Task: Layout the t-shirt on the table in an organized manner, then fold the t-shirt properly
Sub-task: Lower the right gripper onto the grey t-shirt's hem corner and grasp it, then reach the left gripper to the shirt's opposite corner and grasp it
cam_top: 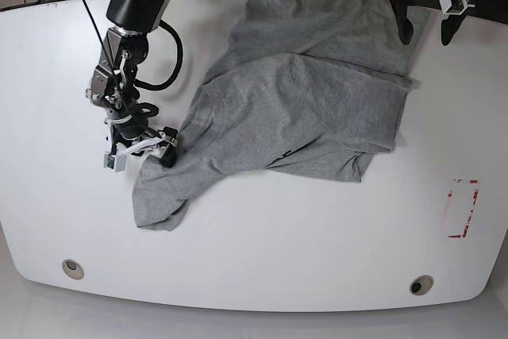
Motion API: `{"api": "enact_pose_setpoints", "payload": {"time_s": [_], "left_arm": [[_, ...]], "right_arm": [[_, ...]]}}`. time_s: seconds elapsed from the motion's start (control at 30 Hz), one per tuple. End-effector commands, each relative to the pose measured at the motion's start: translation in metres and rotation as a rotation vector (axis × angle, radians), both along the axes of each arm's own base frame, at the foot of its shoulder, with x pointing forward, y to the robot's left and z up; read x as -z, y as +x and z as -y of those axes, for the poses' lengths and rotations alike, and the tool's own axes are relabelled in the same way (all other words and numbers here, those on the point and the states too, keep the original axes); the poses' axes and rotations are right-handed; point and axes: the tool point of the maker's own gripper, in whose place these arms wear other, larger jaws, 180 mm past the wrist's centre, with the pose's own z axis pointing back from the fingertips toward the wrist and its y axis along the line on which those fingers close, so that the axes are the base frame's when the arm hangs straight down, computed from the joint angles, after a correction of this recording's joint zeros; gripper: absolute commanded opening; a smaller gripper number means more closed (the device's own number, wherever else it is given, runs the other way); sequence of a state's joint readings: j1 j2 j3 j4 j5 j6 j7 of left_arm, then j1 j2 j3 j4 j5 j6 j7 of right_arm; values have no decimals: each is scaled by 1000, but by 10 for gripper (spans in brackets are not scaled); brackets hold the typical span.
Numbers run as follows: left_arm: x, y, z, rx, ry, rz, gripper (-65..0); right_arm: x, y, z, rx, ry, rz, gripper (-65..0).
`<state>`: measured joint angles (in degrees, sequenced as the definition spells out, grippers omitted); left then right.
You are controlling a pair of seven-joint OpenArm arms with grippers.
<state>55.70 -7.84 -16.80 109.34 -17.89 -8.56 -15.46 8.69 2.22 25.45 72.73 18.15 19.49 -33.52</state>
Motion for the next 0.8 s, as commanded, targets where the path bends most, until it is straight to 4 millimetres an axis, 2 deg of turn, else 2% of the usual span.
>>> {"api": "enact_pose_setpoints", "payload": {"time_s": [0.0,0.1,0.2,0.4,0.5,0.6,0.77], "left_arm": [[-8,0,-1,3,8,28,-171],[-9,0,-1,3,8,29,-171],[-9,0,-2,2,10,28,-171],[-10,-6,-24,-55,39,4,-167],[-7,-12,-44,-134,5,-37,-165],[-5,-17,-58,-195,-58,-64,-165],[-4,-11,-55,-155,-179,-91,-164]], "right_arm": [[-8,10,1,3,8,23,-170],[-4,12,-1,3,18,14,-174],[-4,13,-1,2,19,15,-239],[-5,14,-3,-2,20,17,-526],[-5,14,-3,-2,20,17,-633],[-5,14,-3,-3,20,17,-650],[-7,13,-1,-2,13,22,-650]]}}
